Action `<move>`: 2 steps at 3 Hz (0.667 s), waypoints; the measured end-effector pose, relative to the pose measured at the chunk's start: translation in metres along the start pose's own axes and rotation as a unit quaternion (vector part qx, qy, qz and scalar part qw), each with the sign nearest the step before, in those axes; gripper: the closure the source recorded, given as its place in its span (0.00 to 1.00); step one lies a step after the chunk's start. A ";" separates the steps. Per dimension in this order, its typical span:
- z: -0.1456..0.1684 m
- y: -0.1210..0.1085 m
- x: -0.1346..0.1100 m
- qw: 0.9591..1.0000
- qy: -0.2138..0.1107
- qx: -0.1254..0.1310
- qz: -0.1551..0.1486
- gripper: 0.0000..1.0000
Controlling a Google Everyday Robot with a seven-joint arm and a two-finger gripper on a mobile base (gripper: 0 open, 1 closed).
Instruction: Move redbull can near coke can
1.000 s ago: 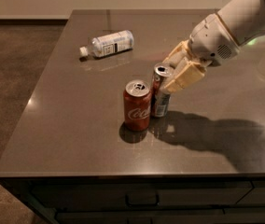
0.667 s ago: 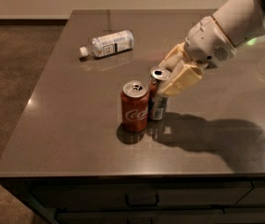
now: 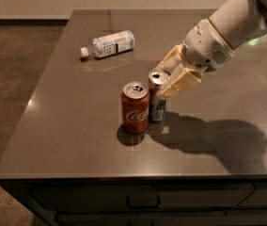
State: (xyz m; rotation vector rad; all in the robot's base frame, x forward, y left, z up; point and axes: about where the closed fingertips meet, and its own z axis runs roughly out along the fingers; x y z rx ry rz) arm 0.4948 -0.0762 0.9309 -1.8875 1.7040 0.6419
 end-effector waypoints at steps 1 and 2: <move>0.001 -0.001 -0.001 1.000 -0.001 0.001 -0.001 0.00; 0.001 -0.001 -0.001 1.000 -0.001 0.001 -0.001 0.00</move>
Offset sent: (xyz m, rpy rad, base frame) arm 0.0009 0.0018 0.0001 0.0023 -0.0026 -0.0005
